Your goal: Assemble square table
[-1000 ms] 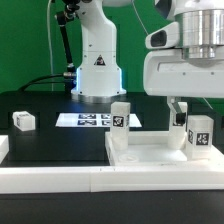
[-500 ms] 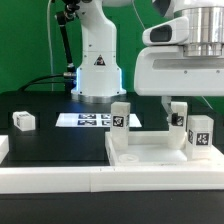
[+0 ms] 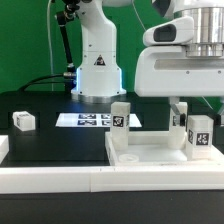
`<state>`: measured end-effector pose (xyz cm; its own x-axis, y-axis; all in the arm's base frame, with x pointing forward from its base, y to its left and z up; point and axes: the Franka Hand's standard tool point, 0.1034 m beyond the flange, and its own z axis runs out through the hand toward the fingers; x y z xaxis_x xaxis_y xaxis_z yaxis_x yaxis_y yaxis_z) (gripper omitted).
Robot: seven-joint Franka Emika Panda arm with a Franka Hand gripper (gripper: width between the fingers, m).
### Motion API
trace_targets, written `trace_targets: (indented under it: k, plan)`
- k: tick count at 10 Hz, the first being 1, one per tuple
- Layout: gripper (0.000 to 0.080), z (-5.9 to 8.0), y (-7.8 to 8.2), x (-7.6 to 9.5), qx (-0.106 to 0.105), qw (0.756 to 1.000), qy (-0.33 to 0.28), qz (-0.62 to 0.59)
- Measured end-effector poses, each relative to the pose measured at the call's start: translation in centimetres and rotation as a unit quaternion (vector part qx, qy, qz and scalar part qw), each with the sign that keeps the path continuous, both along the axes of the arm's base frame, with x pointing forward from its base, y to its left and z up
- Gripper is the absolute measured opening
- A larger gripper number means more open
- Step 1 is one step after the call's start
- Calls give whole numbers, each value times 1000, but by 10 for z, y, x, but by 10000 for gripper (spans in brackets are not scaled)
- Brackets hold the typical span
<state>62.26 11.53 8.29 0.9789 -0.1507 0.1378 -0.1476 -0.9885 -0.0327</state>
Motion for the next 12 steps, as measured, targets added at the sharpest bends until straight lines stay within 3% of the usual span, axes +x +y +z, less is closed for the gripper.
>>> trace_targets:
  k: [1, 7, 11, 12]
  plan:
    - [287, 0, 0, 0, 0, 1000, 0, 0]
    - [288, 0, -1, 0, 22, 989, 2, -146]
    - [290, -1, -1, -1, 46, 949, 3, -312]
    - [290, -1, -1, -1, 60, 919, 6, -390]
